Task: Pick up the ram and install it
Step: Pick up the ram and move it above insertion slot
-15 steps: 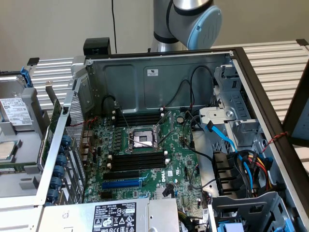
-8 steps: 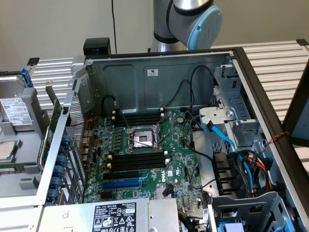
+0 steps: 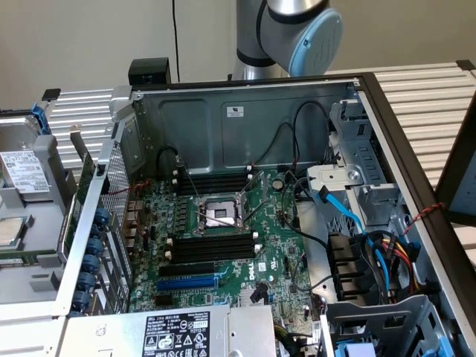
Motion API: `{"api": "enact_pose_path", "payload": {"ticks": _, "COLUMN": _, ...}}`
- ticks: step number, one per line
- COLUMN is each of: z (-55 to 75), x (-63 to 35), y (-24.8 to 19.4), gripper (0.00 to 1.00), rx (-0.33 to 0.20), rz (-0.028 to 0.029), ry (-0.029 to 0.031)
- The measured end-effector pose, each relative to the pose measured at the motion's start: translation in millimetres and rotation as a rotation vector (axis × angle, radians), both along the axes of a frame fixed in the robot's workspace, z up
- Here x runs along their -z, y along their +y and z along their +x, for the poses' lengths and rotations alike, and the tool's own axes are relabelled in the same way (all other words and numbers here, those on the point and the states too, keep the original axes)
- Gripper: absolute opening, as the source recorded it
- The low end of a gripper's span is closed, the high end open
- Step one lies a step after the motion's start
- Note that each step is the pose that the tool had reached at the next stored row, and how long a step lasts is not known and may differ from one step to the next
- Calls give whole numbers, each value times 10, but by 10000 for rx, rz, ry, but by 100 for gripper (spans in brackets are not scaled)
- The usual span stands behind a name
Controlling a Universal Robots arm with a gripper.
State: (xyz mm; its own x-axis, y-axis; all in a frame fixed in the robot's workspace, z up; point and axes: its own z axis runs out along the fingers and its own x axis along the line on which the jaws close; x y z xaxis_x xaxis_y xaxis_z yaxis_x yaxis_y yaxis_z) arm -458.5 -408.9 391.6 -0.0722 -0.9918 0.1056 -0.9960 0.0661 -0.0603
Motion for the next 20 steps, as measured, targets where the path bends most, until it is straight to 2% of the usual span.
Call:
{"api": "enact_pose_path", "payload": {"ticks": 10, "z": 8, "x": 0, "y": 0, "gripper": 12, "rx": 8, "rz": 0, "ry": 1}}
{"api": "enact_pose_path", "payload": {"ticks": 20, "z": 265, "x": -1, "y": 0, "gripper": 12, "rx": 18, "rz": -1, "ry": 1}}
